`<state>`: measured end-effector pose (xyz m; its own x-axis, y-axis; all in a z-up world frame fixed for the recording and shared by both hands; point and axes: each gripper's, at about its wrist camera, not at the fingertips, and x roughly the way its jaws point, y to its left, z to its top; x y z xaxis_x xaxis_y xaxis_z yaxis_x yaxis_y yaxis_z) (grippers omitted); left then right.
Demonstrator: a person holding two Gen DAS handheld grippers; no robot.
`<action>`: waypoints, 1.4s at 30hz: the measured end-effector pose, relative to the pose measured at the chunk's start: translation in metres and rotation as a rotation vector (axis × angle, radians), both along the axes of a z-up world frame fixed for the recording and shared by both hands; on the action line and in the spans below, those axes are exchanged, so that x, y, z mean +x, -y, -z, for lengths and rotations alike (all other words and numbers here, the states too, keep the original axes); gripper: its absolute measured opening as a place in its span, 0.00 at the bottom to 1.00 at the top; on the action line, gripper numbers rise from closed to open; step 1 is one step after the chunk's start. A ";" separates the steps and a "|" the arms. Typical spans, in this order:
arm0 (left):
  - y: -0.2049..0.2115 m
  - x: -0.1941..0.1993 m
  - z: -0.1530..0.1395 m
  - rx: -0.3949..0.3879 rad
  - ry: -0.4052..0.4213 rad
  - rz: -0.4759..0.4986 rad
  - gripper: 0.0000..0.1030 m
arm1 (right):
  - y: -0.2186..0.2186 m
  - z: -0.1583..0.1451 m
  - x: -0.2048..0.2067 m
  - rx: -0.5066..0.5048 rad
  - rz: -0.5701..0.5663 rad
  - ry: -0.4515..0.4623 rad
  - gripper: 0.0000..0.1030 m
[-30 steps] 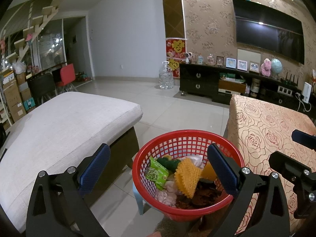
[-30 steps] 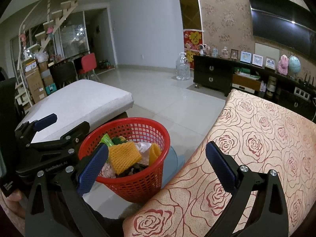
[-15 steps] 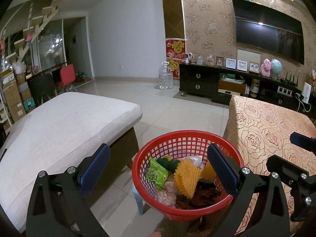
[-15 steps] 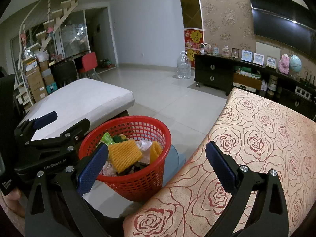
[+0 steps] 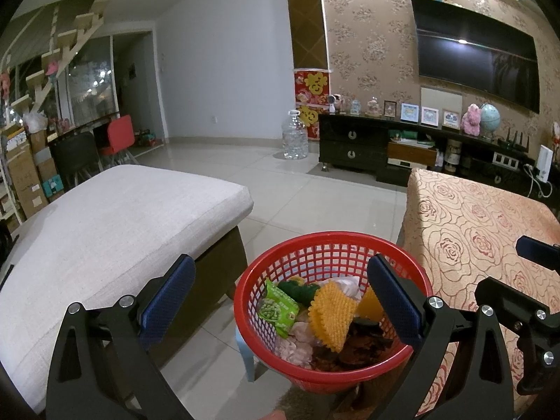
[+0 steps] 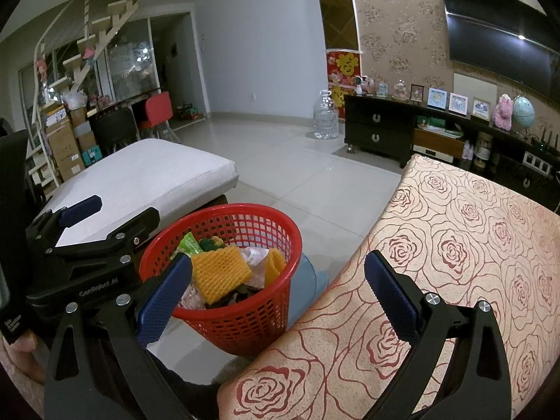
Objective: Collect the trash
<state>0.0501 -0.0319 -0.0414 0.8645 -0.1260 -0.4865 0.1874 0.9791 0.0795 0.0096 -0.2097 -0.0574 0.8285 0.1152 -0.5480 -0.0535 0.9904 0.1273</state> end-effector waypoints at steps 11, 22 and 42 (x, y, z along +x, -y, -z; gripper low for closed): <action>0.000 0.001 -0.001 0.000 0.007 -0.003 0.92 | 0.000 0.001 0.000 0.003 -0.002 -0.003 0.93; -0.003 0.002 -0.002 -0.007 0.004 0.005 0.92 | -0.002 0.003 -0.003 0.003 -0.003 -0.005 0.93; 0.003 0.001 -0.005 -0.074 -0.022 0.076 0.92 | 0.077 0.017 -0.054 0.060 0.179 -0.056 0.93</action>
<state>0.0515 -0.0350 -0.0360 0.8404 -0.2272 -0.4920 0.2622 0.9650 0.0024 -0.0440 -0.2867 -0.0746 0.8073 0.0023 -0.5901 0.1317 0.9741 0.1839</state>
